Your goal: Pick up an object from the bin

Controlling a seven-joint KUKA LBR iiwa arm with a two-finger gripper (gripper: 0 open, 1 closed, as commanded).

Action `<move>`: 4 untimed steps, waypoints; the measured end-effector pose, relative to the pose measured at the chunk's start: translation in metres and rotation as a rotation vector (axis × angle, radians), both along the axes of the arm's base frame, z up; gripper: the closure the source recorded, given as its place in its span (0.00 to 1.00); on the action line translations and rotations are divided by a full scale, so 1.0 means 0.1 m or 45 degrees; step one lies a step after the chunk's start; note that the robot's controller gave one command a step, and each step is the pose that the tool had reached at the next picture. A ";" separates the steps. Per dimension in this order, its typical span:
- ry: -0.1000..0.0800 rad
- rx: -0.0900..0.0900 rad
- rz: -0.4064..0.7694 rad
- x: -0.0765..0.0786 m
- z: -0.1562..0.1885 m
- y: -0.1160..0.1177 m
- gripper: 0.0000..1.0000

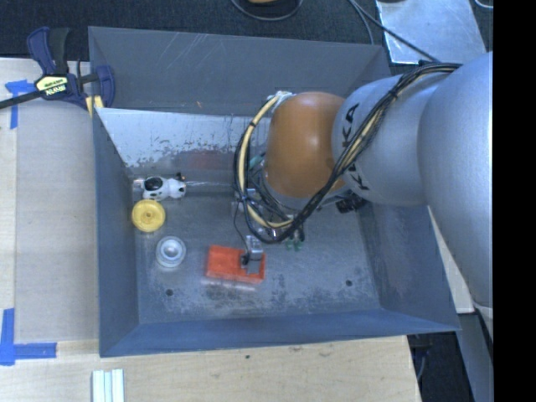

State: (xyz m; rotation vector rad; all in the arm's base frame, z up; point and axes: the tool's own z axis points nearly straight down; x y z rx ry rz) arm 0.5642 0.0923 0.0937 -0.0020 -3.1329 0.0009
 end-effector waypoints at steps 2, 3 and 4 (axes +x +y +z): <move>-0.020 0.005 0.451 -0.33 -0.21 0.87 0.00; -0.011 0.004 0.447 -0.33 -0.20 0.85 1.00; -0.014 0.005 0.425 -0.11 -0.19 0.95 1.00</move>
Offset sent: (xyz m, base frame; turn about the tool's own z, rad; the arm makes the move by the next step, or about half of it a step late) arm -0.0428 0.0188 -0.0237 -0.1961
